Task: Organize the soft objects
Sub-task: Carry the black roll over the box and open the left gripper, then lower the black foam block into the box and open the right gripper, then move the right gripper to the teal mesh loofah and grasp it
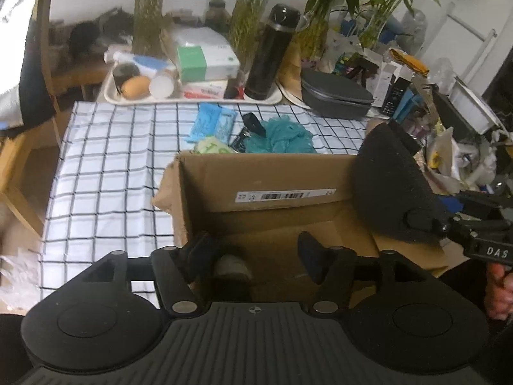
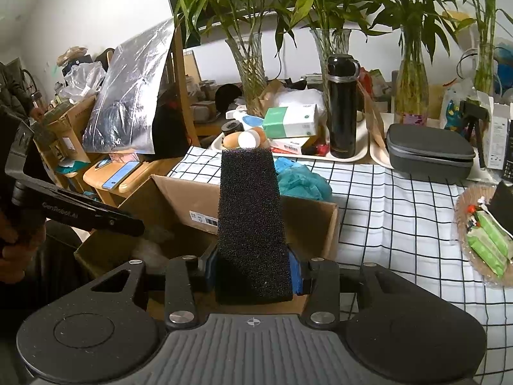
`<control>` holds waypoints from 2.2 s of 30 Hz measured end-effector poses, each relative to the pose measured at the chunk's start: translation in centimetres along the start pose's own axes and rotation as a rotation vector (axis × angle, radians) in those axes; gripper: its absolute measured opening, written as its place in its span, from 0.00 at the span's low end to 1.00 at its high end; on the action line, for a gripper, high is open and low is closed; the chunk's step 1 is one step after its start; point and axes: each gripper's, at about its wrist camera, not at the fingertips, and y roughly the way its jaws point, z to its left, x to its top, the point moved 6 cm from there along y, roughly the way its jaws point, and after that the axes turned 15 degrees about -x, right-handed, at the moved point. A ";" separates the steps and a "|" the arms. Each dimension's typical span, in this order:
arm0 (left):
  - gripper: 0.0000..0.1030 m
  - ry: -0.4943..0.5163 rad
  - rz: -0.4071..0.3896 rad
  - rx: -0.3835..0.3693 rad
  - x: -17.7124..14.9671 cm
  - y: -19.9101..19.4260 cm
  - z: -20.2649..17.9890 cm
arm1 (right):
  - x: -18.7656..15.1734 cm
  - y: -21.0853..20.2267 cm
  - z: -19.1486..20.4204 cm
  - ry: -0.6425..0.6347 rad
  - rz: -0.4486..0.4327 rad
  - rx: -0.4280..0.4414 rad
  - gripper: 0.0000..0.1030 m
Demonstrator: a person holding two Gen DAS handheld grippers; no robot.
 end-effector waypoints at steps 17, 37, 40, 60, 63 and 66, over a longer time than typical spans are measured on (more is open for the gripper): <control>0.70 0.126 -0.123 0.158 -0.8 -3.0 0.3 | -0.1 -0.1 0.1 -0.012 0.002 0.014 0.44; 0.70 0.139 -0.136 0.125 -2.0 -3.1 0.8 | -0.7 0.3 4.0 -0.189 0.007 0.084 0.83; 0.70 0.135 -0.144 0.111 -1.9 -3.1 0.8 | -0.5 -0.1 4.3 -0.209 -0.025 0.064 0.95; 0.70 0.146 -0.183 0.059 -0.9 -3.6 1.0 | -0.2 1.7 0.7 -0.102 0.014 -0.143 1.00; 0.70 0.130 -0.181 0.065 -0.6 -3.5 1.6 | -0.3 2.0 0.0 -0.080 0.028 -0.181 1.00; 0.70 0.105 -0.187 0.046 -0.2 -3.4 2.1 | -0.2 2.3 -1.1 -0.046 0.042 -0.232 1.00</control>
